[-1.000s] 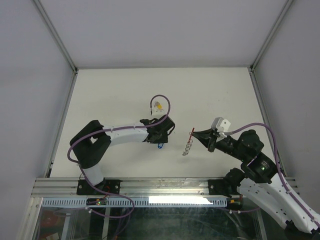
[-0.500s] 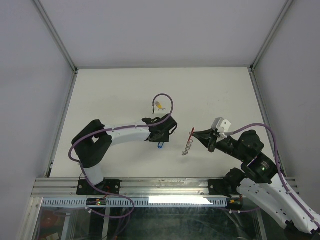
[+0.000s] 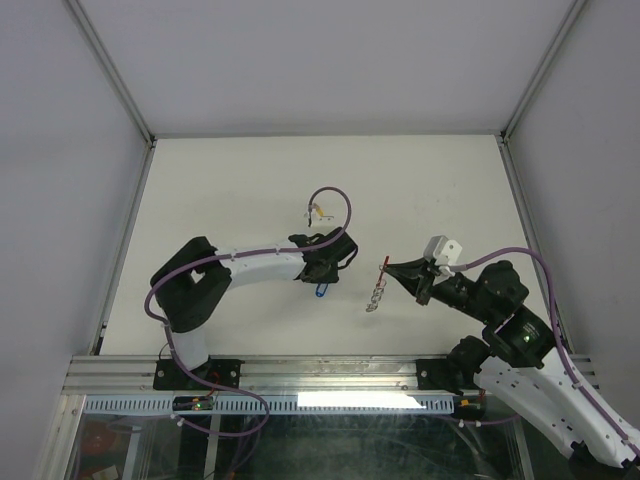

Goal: Put the keys on the keyring

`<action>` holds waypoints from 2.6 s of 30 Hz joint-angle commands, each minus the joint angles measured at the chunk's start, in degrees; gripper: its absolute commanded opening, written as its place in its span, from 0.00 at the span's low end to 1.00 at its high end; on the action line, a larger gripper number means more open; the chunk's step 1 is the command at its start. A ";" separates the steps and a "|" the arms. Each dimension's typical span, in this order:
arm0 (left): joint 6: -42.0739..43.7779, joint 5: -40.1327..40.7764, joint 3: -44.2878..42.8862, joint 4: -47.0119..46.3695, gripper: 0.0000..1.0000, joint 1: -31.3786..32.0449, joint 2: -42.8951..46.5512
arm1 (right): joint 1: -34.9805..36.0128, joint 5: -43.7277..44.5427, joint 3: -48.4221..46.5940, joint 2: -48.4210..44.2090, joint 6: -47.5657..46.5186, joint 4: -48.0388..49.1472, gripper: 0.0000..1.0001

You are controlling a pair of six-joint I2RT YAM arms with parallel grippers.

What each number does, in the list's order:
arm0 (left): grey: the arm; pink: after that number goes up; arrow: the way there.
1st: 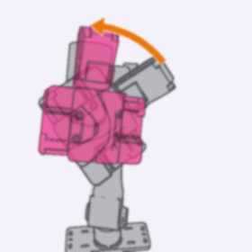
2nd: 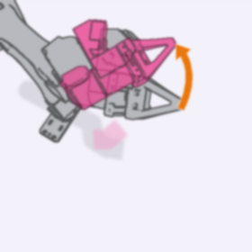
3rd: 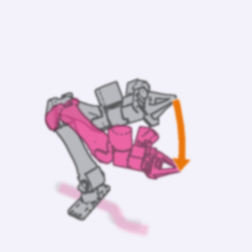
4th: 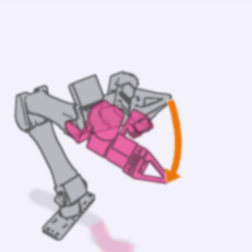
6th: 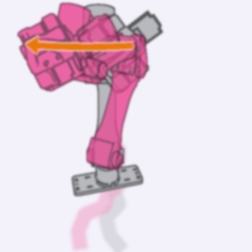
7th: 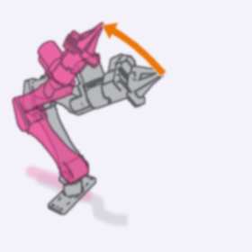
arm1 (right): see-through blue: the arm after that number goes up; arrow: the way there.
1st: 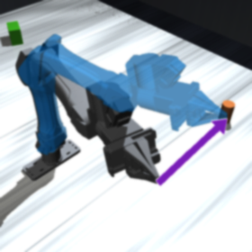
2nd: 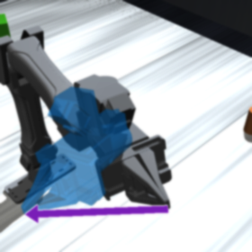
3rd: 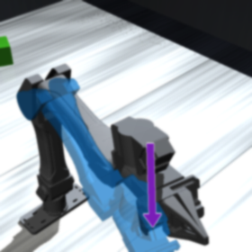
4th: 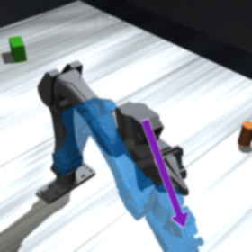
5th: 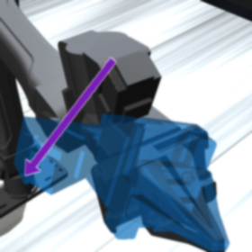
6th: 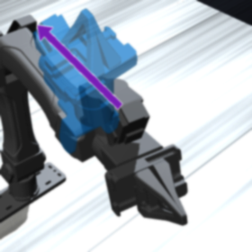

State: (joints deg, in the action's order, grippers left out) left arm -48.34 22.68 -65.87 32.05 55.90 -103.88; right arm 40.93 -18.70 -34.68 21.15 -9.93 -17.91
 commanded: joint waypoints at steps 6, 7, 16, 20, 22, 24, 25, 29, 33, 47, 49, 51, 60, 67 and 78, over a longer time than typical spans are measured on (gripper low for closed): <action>1.05 2.00 -2.33 -0.57 0.29 0.44 -1.12 | 0.29 0.33 -0.13 -1.02 0.53 2.62 0.00; 1.05 2.02 -2.26 -0.59 0.28 0.44 -1.21 | 0.29 0.33 -0.17 -1.07 0.53 2.62 0.00; 1.05 2.18 -2.25 -0.54 0.14 0.44 -1.57 | 0.29 0.29 -0.13 -1.02 0.60 2.62 0.00; 2.35 2.37 -1.98 -0.52 0.06 0.53 -1.10 | 0.29 0.33 -0.12 -0.89 0.62 2.68 0.00; 2.66 2.54 -1.90 -0.50 0.02 0.54 -0.63 | 0.29 0.24 -0.17 -0.78 0.62 2.79 0.00; 2.88 2.70 -1.90 -0.50 0.00 0.61 -0.18 | 0.29 0.09 -0.14 -0.68 0.62 2.92 0.00; 3.09 2.76 -1.90 -0.50 0.00 0.61 0.03 | 0.29 0.13 -0.09 -0.67 0.68 2.89 0.00; 3.59 3.13 -2.36 0.21 0.00 0.70 0.66 | 0.29 0.00 0.04 -0.58 0.86 3.19 0.00; 5.07 3.29 -2.77 0.72 0.00 0.79 2.01 | 0.29 0.19 -0.12 -0.42 0.88 3.49 0.00; 21.76 -6.44 7.68 -16.25 0.00 -0.19 21.42 | 0.29 0.12 -1.87 1.51 3.38 4.08 0.00; 24.01 -11.34 10.24 -20.91 0.00 -1.08 25.52 | 0.34 0.26 -2.79 2.30 4.30 3.41 0.00; 26.22 -14.29 12.96 -25.67 0.00 -1.47 28.45 | 0.29 0.39 -3.74 3.33 5.29 2.63 0.00; 30.40 -19.99 12.27 -25.11 0.00 -1.98 35.62 | 0.29 -3.49 -7.34 10.95 11.83 1.26 0.00; 36.57 -26.26 14.17 -30.25 0.00 -1.93 40.19 | 0.21 -9.99 -8.66 16.18 15.00 4.40 0.00; 44.48 -34.31 18.12 -39.65 0.00 -1.93 47.64 | 0.22 -17.21 -6.38 14.92 23.93 16.01 0.00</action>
State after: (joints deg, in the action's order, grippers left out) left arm -7.94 -7.05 -49.50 0.34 54.63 -59.96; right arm 40.93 -31.40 -40.27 37.47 8.64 -12.19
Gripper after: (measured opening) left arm 0.003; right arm 0.008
